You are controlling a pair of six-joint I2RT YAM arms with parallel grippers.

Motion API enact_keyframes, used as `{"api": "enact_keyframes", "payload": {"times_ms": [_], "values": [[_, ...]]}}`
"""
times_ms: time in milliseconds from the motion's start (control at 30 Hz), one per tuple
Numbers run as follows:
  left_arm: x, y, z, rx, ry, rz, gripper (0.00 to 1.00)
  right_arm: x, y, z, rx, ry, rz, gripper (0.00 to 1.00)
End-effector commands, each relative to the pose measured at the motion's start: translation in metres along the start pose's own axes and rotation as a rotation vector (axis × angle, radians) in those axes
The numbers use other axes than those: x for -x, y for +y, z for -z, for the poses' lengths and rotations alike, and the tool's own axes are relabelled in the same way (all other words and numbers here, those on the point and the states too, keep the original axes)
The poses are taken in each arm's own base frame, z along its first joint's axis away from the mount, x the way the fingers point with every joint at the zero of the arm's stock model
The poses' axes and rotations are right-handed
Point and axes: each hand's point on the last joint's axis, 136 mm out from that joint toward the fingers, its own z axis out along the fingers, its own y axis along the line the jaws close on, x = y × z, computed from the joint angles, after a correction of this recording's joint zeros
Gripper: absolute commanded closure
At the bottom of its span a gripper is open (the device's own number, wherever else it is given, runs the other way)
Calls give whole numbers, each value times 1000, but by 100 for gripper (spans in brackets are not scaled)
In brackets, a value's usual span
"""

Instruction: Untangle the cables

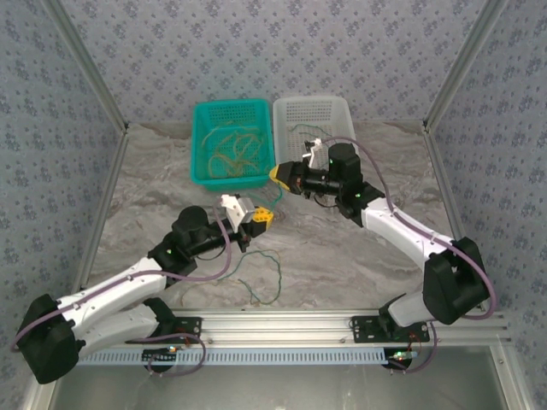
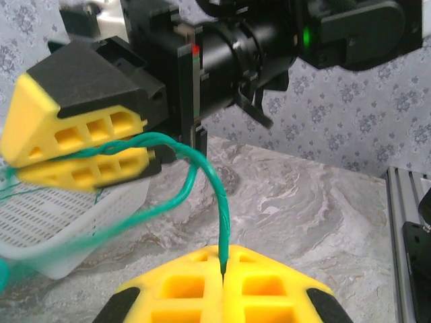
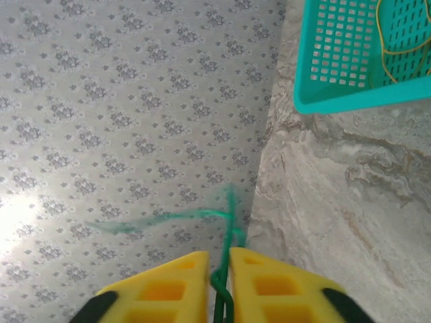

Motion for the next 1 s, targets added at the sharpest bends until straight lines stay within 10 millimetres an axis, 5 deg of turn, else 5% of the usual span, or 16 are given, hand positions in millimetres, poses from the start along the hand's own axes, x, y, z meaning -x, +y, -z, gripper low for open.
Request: {"api": "enact_keyframes", "payload": {"times_ms": [0, 433, 533, 700, 800, 967], "values": [[1, 3, 0, 25, -28, -16, 100, 9, 19, 10, -5, -35, 86, 100], [-62, 15, -5, 77, 69, 100, 100, 13, 71, 51, 46, -201, 515, 100], [-52, 14, -2, 75, 43, 103, 100, 9, 66, 51, -2, -208, 567, 100], [-15, 15, 12, 108, -42, 60, 55, -2, 51, 52, -62, -196, 651, 100], [3, 15, 24, 127, -94, 47, 40, 0, 38, 59, -125, -220, 672, 100], [16, 25, 46, 180, -167, 85, 40, -9, 35, 66, -96, -229, 732, 100]]}}
